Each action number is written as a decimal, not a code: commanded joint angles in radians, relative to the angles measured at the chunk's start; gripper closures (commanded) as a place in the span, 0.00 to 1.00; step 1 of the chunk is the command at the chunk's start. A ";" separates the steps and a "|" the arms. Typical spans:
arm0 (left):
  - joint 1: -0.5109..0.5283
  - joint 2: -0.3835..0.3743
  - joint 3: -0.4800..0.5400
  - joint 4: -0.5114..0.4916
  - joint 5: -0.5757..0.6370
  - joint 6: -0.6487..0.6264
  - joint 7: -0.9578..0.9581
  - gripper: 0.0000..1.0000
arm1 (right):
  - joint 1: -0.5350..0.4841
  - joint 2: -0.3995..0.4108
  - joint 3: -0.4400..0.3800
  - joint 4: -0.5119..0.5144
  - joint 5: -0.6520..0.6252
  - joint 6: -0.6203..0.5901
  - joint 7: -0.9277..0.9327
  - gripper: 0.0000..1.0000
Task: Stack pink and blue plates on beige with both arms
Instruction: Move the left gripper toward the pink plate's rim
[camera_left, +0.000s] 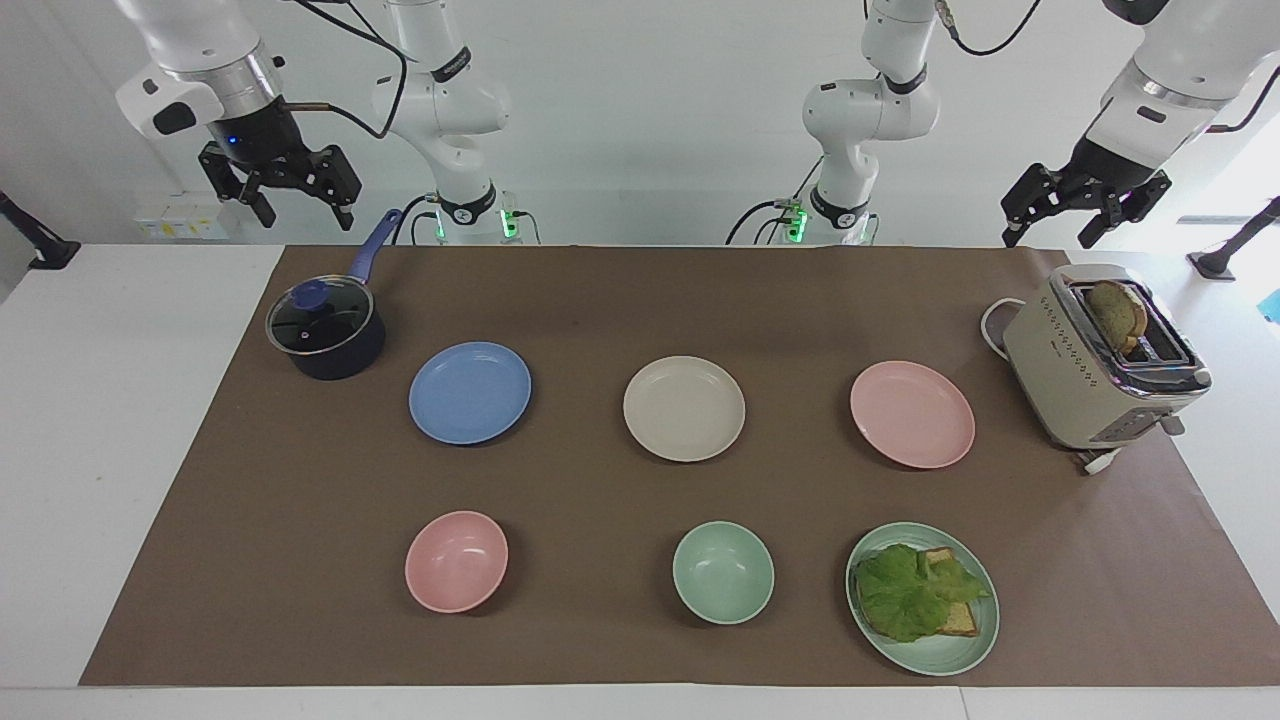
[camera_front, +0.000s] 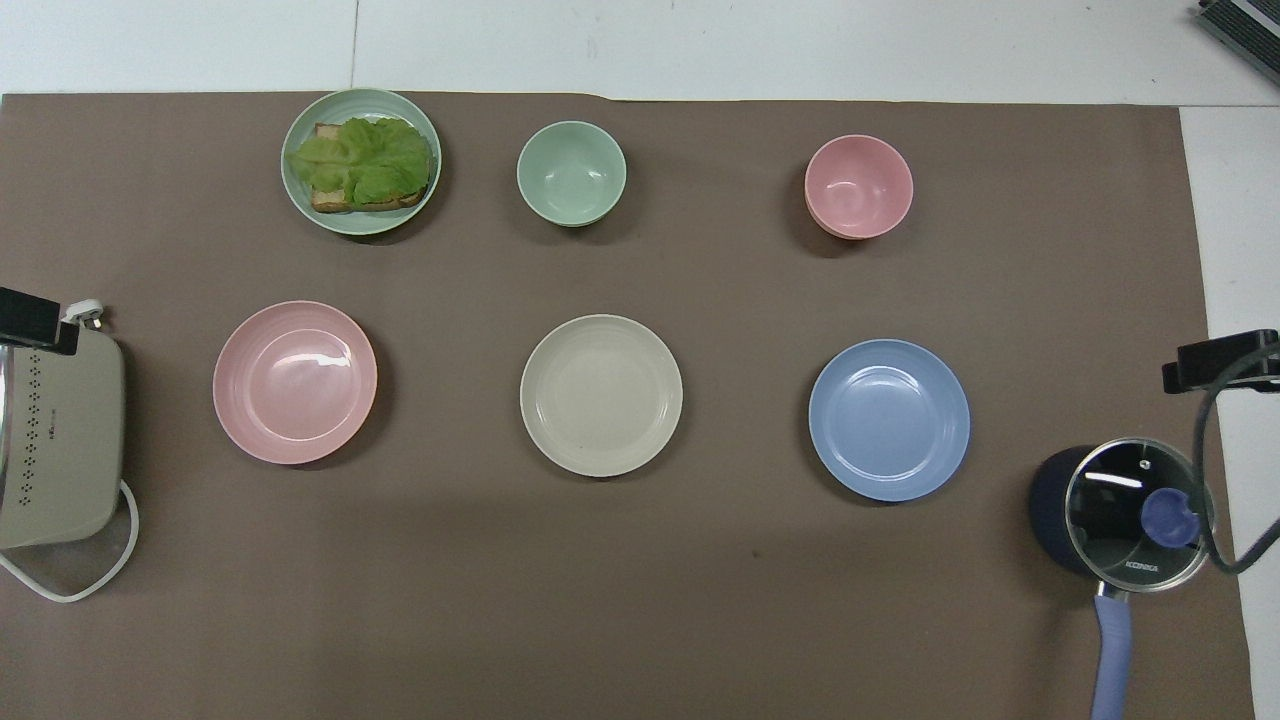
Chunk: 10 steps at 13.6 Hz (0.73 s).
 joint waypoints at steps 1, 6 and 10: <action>-0.009 -0.025 0.005 -0.027 0.013 -0.009 0.012 0.00 | -0.007 -0.026 0.001 -0.028 0.009 -0.005 0.005 0.00; 0.004 -0.056 0.007 -0.313 0.013 0.219 0.021 0.00 | -0.010 -0.026 0.001 -0.028 0.009 -0.007 0.004 0.00; 0.009 -0.038 0.010 -0.548 0.013 0.520 0.025 0.00 | -0.011 -0.026 0.001 -0.028 0.009 -0.007 0.004 0.00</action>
